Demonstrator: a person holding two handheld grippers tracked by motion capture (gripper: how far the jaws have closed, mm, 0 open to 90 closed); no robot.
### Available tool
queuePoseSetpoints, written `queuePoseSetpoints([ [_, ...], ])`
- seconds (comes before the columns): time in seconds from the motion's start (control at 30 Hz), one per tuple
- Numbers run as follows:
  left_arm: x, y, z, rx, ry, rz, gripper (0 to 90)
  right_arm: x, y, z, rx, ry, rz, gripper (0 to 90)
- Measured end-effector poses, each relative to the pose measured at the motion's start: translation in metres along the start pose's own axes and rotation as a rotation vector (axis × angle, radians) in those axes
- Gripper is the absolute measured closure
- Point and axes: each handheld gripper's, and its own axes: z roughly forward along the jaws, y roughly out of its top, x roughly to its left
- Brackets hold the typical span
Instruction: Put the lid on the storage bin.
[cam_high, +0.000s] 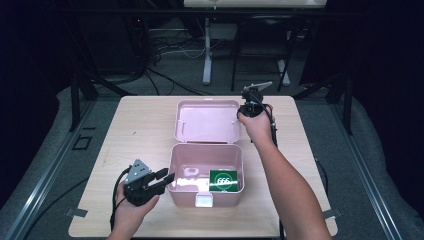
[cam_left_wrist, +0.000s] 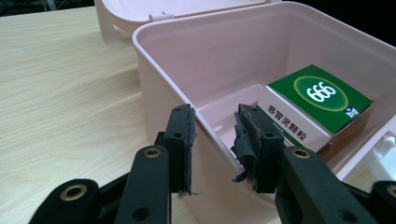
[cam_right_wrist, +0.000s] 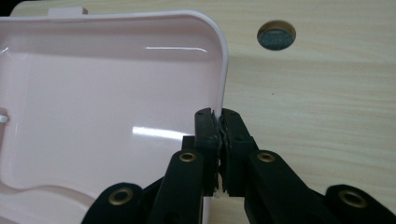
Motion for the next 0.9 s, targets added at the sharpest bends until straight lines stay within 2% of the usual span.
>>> queuePoseSetpoints([
  [0.3, 0.0, 0.0, 0.0, -0.004, 0.002, -0.013, 66.4, 0.007, -0.005, -0.027, -0.092, 0.01, -0.059, 87.1],
  [0.57, 0.0, 0.0, 0.0, -0.005, 0.003, -0.022, 67.2, 0.009, -0.011, -0.044, -0.142, 0.03, -0.096, 87.1],
  [0.9, 0.0, 0.0, 0.001, -0.008, 0.01, -0.023, 67.3, 0.01, -0.019, -0.059, -0.195, 0.061, -0.113, 87.5],
])
